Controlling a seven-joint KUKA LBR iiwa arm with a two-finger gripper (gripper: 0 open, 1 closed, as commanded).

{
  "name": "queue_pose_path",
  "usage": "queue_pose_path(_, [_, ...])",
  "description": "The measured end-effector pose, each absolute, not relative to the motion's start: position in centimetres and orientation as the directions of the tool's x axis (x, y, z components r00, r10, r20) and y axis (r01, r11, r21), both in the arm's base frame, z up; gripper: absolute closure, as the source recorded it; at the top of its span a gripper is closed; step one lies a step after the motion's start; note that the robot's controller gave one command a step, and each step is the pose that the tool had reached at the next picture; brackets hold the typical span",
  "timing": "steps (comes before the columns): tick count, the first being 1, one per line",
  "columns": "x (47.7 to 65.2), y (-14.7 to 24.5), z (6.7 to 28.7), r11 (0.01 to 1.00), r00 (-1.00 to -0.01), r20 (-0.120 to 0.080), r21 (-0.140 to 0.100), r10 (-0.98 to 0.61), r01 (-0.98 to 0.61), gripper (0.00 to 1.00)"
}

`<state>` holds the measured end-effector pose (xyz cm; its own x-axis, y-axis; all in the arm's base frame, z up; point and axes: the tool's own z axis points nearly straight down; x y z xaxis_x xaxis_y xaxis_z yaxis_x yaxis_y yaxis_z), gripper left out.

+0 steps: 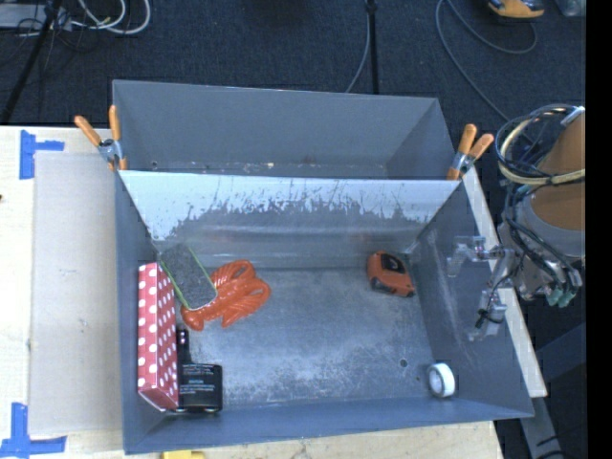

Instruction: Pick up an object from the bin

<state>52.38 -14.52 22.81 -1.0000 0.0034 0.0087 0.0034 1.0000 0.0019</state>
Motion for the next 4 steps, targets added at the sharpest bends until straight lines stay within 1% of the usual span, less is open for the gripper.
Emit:
queue_pose_path(1, [52.5, -14.4, 23.3, 1.0, -1.0, 0.001, 0.0, -0.001, -0.001, 0.0])
queue_pose_path(2, [51.4, -14.8, 18.9, 0.987, -0.987, 0.0, 0.001, -0.159, -0.159, 0.0])
queue_pose_path(3, [51.8, -15.2, 11.9, 0.867, -0.867, -0.001, 0.0, -0.499, -0.499, 0.0])
queue_pose_path(4, [49.9, -15.1, 8.7, 0.786, -0.786, -0.004, 0.006, -0.618, -0.618, 0.0])
